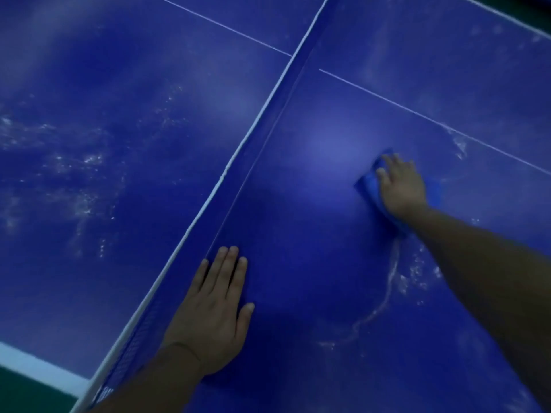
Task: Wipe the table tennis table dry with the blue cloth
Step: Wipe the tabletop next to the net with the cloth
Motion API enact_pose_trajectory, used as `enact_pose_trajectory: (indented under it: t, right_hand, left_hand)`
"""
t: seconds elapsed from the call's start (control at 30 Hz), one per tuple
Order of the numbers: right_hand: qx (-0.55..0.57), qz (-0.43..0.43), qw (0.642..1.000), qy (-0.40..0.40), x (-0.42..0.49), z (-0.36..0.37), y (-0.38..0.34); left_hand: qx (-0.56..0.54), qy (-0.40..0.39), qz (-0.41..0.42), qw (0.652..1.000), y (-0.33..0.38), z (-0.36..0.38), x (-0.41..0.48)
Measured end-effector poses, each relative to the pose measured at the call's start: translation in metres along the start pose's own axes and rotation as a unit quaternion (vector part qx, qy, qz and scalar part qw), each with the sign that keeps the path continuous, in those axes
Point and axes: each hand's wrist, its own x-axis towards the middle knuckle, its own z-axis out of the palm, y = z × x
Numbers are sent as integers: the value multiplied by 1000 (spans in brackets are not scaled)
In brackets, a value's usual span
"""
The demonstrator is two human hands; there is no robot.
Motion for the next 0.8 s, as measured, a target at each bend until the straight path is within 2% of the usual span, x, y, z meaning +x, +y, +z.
enact_pose_trajectory:
  t: [0.07, 0.1, 0.2, 0.27, 0.33, 0.4, 0.43, 0.47, 0.53, 0.57, 0.63, 0.7, 0.77, 0.8]
  right_hand:
    - [5, 70, 997, -9, 5, -7, 11]
    - [-1, 51, 999, 5, -2, -9, -2]
    - [-6, -141, 989, 37, -45, -3, -75]
    - [6, -256, 967, -13, -111, 4, -120]
    - [-5, -396, 914, -83, -189, 7, -134]
    - [-1, -488, 864, -125, -213, 3, -118]
    - [-6, -499, 858, -120, -202, 3, -107]
    - [-14, -473, 875, -98, -181, 6, -99]
    - [5, -311, 950, -37, -130, 6, -92]
    - [14, -223, 974, -37, -107, 0, -94]
    - [30, -133, 990, -38, -85, -2, -108]
    - [22, -175, 984, -33, -96, 3, -129]
    - [20, -297, 954, -27, -151, 11, -145]
    - [11, -378, 925, -36, -192, 14, -149]
  left_hand:
    - [-4, 6, 2, 1000, 0, 0, 0]
    - [-6, 6, 2, 1000, 0, 0, 0]
    - [-16, -4, 0, 1000, 1, 0, -1]
    - [-23, -5, 3, 1000, 1, 0, -2]
    - [-26, -6, 4, 1000, 1, 0, -1]
    - [-29, -7, 1, 1000, 1, 0, -1]
    - [-30, -8, 0, 1000, 2, 0, -1]
    - [-29, -9, -1, 1000, 2, 0, -1]
    - [-24, -11, 0, 1000, 1, 0, 0]
    - [-22, -10, -1, 1000, 1, 0, 0]
    - [-23, -8, -4, 1000, 1, -1, 0]
    - [-29, -17, -3, 999, 1, -3, -1]
    - [-43, -23, -2, 999, -1, -5, -2]
    - [-58, -20, 1, 998, -2, -6, -2]
